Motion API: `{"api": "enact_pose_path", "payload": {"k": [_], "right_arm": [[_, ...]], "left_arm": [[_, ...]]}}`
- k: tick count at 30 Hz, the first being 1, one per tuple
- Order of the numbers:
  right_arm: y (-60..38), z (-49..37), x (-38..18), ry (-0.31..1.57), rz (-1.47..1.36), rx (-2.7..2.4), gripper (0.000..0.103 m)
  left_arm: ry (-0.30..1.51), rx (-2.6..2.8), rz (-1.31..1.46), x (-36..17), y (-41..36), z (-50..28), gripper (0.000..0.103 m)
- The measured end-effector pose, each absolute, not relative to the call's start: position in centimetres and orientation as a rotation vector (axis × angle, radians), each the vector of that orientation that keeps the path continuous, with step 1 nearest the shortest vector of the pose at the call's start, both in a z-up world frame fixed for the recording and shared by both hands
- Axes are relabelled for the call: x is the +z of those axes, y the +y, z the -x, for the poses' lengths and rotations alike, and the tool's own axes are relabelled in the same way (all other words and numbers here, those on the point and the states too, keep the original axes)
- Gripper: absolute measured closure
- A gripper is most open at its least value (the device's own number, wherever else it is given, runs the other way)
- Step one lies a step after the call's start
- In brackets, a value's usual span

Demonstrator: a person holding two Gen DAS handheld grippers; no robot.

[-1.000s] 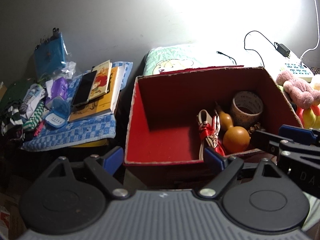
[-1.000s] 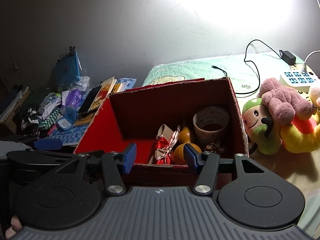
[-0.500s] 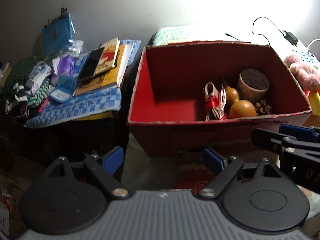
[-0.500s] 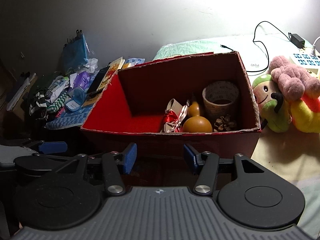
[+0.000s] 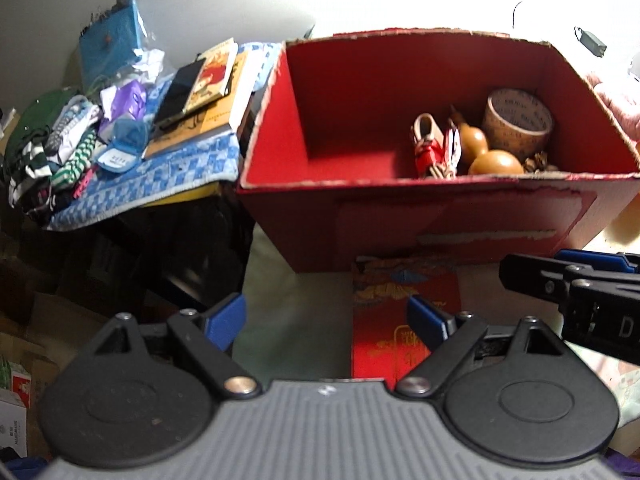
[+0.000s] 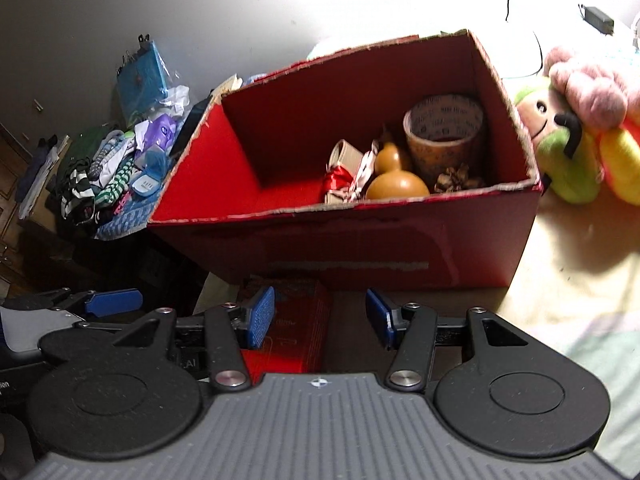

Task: Organize objects
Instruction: 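Withdraw the right tool from the box toward the red envelope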

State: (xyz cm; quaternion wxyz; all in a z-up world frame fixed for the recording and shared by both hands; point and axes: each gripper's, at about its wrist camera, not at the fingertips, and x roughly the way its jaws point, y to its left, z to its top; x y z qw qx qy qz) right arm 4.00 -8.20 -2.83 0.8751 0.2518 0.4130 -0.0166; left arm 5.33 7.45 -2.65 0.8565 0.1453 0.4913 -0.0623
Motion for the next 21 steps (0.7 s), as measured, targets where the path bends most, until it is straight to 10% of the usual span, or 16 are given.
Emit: {"api": "enact_pose_path", "payload": {"k": [21], "right_arm": [[-8.9, -4.6, -7.0, 1.003, -0.712, 0.016, 0.048]], "left_arm": [[1.156, -0.311, -0.24, -6.3, 9.0, -5.0, 0.01]]}}
